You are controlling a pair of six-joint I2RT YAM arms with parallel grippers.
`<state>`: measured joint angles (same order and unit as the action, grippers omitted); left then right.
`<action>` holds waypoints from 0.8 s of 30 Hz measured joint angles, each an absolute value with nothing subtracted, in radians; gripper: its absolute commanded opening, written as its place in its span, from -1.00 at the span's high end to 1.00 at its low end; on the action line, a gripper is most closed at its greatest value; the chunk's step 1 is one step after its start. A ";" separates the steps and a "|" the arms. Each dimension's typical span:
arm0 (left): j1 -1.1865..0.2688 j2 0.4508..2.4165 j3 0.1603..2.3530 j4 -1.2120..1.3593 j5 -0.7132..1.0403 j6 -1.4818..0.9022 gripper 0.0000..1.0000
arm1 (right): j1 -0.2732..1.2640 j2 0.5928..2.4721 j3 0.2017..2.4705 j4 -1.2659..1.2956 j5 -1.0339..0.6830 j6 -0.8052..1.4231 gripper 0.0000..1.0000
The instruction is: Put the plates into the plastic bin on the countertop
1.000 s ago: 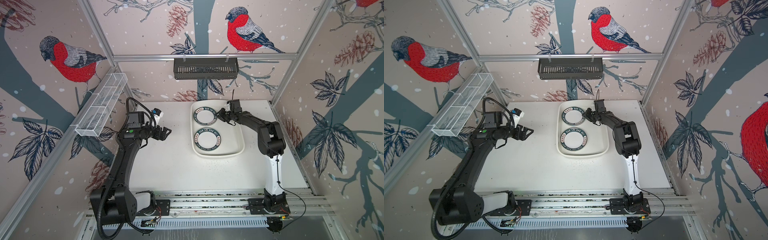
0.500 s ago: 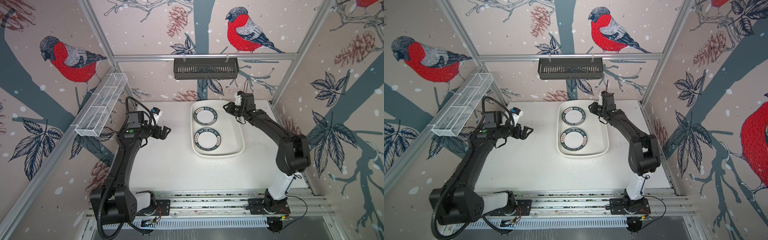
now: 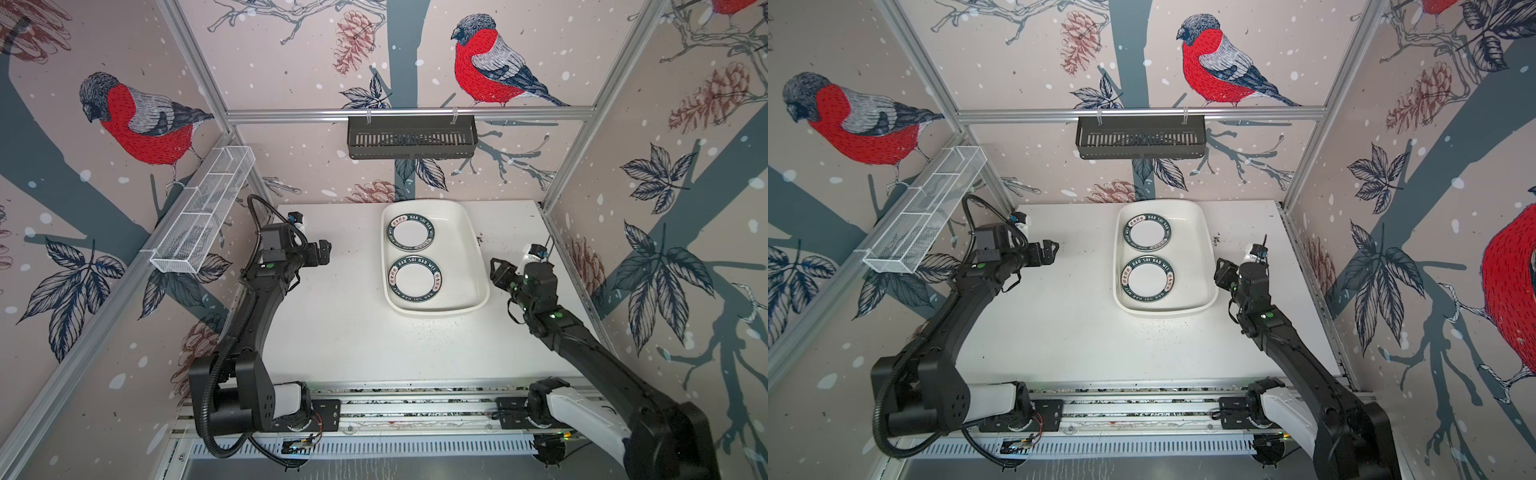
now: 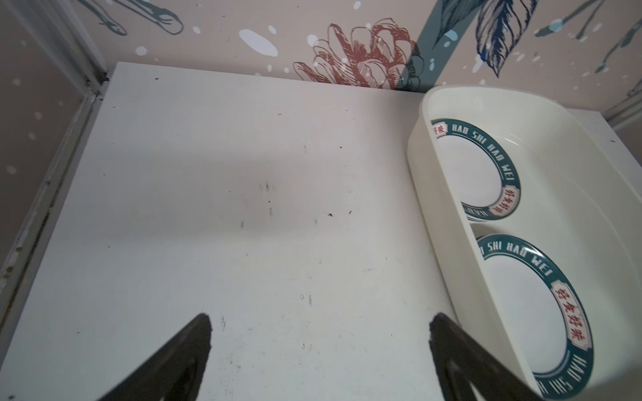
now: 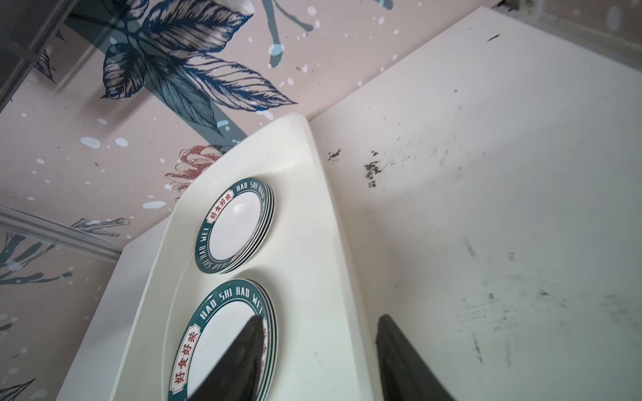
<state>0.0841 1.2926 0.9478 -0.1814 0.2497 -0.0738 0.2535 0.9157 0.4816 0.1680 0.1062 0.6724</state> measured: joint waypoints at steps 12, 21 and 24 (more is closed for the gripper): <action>0.087 1.120 0.462 0.381 0.028 -0.068 -0.95 | 0.239 0.742 0.367 0.254 0.339 0.479 -0.99; 0.091 1.173 0.165 0.826 -0.056 0.000 -0.96 | 0.205 0.857 0.156 0.677 0.418 0.201 -0.99; 0.121 1.233 0.109 0.985 -0.052 -0.015 -0.97 | 0.173 0.949 0.133 0.809 0.421 0.154 -0.99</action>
<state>0.1215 1.2331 0.1093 0.9852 -0.0517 -0.0147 0.1734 0.9493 0.1326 0.8085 0.4213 0.1543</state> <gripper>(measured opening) 0.981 0.996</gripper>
